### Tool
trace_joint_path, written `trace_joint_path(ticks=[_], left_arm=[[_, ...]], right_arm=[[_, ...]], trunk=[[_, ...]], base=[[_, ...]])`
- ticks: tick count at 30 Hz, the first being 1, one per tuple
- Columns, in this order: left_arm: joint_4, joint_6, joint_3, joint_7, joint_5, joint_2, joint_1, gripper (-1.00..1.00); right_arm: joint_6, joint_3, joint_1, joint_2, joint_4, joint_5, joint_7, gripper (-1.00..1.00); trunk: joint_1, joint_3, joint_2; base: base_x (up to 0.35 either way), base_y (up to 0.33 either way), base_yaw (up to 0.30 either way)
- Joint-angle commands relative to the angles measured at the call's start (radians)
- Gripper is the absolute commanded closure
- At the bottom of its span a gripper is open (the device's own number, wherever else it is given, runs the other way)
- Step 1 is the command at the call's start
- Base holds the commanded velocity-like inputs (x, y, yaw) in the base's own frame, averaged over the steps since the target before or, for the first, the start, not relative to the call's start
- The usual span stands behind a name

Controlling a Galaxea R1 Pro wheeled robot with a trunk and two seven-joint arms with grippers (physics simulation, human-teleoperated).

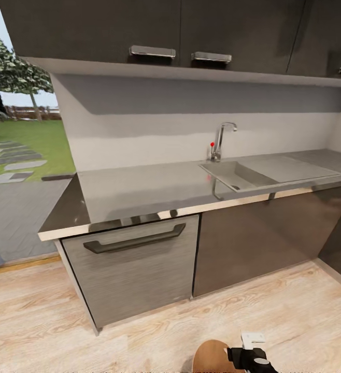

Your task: Put the three can of soda from the living room inside the tash can in the kitchen.

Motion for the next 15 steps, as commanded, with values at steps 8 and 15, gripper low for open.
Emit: trace_joint_path(ticks=[8, 15], left_arm=[[0.000, 0.000, 0.000, 0.000, 0.000, 0.000, 0.000, -1.00], [0.000, 0.000, 0.000, 0.000, 0.000, 0.000, 0.000, -1.00]], right_arm=[[0.000, 0.000, 0.000, 0.000, 0.000, 0.000, 0.000, -1.00], [-0.001, 0.000, 0.000, 0.000, 0.000, 0.000, 0.000, -1.00]], trunk=[[0.031, -0.038, -0.056], [0.050, -0.060, -0.091]], base=[[0.000, 0.000, 0.000], [0.000, 0.000, 0.000]])
